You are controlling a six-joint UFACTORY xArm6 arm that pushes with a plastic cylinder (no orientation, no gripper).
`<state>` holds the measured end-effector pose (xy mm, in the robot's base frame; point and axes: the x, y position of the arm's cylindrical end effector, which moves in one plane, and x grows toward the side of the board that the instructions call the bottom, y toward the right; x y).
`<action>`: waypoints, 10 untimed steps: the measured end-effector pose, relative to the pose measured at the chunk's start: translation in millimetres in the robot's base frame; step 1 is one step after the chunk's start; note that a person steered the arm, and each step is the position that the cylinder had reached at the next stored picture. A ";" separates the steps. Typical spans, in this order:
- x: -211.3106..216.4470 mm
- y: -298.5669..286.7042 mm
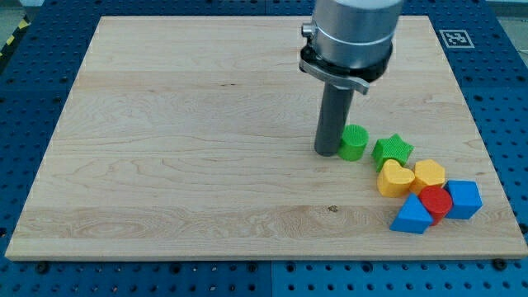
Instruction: Move the red star to the group of blocks
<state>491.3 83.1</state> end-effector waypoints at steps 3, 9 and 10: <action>-134.3 -65.5; -193.4 66.9; -167.9 63.8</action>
<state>323.4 146.9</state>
